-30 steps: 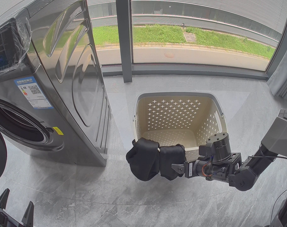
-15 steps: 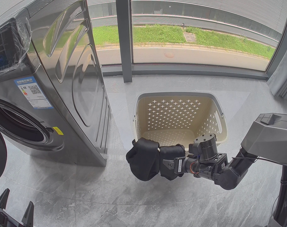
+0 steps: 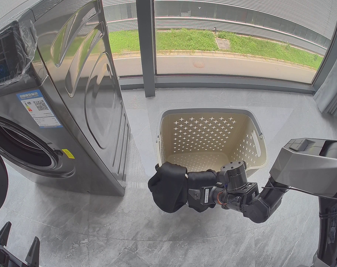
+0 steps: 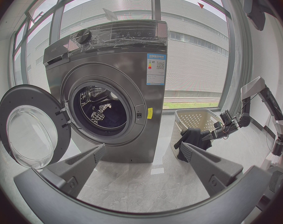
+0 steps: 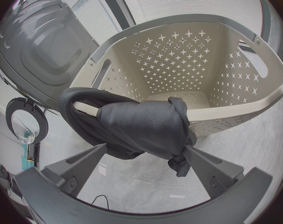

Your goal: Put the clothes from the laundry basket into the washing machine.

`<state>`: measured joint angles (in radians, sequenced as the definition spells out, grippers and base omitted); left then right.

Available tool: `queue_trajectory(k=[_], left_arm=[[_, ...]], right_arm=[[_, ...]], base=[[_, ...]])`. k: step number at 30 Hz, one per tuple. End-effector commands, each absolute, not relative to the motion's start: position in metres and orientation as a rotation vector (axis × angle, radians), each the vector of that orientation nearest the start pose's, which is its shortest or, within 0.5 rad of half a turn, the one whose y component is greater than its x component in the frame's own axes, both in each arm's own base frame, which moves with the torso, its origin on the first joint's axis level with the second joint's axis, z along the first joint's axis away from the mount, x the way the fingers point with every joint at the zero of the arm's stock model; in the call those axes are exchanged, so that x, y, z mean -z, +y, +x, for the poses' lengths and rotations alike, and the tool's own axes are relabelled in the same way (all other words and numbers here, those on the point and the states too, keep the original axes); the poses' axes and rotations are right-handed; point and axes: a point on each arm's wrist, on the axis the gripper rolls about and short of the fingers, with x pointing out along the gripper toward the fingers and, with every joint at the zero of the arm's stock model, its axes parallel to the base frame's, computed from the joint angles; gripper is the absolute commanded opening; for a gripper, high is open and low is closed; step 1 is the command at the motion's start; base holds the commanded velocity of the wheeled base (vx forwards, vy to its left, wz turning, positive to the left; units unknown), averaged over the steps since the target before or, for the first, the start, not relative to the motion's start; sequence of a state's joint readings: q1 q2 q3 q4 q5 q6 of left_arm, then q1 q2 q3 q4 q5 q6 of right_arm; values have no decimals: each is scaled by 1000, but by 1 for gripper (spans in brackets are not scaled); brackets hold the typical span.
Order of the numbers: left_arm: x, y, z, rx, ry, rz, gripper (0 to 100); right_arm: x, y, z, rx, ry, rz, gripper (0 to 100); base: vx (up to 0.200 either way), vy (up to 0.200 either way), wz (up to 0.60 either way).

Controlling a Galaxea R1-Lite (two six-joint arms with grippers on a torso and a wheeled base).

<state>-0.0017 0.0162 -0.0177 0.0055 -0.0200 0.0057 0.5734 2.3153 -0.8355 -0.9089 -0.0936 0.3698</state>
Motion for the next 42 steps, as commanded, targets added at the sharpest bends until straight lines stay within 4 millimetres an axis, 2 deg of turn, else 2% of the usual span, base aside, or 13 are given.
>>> queue_trajectory(k=[1,5,14,15,24,29,33,34,35,39,42], left_arm=[[-76,0,-23,21,1,6,100],[-76,0,-23,21,3,5,100],[-76,0,-23,21,3,5,100],[-76,0,-23,21,3,5,100],[-76,0,-23,21,3,5,100],[-76,0,-23,21,3,5,100],[-76,0,-23,21,3,5,100],[-76,0,-23,21,3,5,100],[-76,0,-23,21,3,5,100],[-76,0,-23,21,3,3,100],[-76,0,-23,21,3,3,100]], right_arm=[[12,205,329,-336,620,164,100],[19,204,337,-319,574,175,100],[22,206,340,-331,530,191,100],[21,206,341,-332,524,193,0],[23,207,338,-336,531,191,0],[16,205,335,-335,522,195,0],[-6,197,325,-336,499,201,0],[-6,197,325,-336,499,201,0],[-22,192,319,-340,477,210,0],[-46,187,309,-349,435,225,0],[-75,181,295,-370,376,246,0]], base=[[0,0,0],[0,0,0],[0,0,0],[0,0,0],[0,0,0],[0,0,0],[0,0,0],[0,0,0],[0,0,0],[0,0,0],[0,0,0]])
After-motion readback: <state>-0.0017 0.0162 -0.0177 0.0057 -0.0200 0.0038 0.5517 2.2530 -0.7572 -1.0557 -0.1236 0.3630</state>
